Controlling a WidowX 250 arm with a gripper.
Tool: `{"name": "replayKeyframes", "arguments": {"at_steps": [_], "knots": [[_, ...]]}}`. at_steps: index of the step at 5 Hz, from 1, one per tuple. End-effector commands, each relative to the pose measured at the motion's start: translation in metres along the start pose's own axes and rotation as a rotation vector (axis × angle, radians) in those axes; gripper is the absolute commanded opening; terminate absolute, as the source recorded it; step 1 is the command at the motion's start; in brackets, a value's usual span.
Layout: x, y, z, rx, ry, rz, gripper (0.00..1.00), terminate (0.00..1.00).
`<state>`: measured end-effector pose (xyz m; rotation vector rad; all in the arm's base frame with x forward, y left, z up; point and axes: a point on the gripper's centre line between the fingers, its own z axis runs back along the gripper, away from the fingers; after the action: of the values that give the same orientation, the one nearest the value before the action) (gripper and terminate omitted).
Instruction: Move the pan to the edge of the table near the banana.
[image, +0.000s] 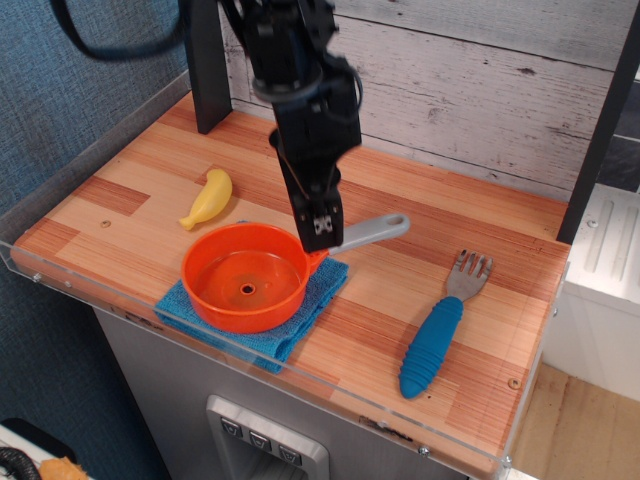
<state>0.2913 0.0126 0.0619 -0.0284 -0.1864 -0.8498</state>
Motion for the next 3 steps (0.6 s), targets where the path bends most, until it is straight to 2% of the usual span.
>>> {"name": "replayKeyframes", "arguments": {"at_steps": [1,2,3], "knots": [[0.0125,0.0032,-0.0167,0.057,-0.027,-0.004,1.0,0.0],[0.0099,0.004,-0.025,0.061,-0.005,0.021,1.0,0.0],[0.0054,0.007,-0.0256,0.062,-0.013,0.041,1.0,0.0]]}}
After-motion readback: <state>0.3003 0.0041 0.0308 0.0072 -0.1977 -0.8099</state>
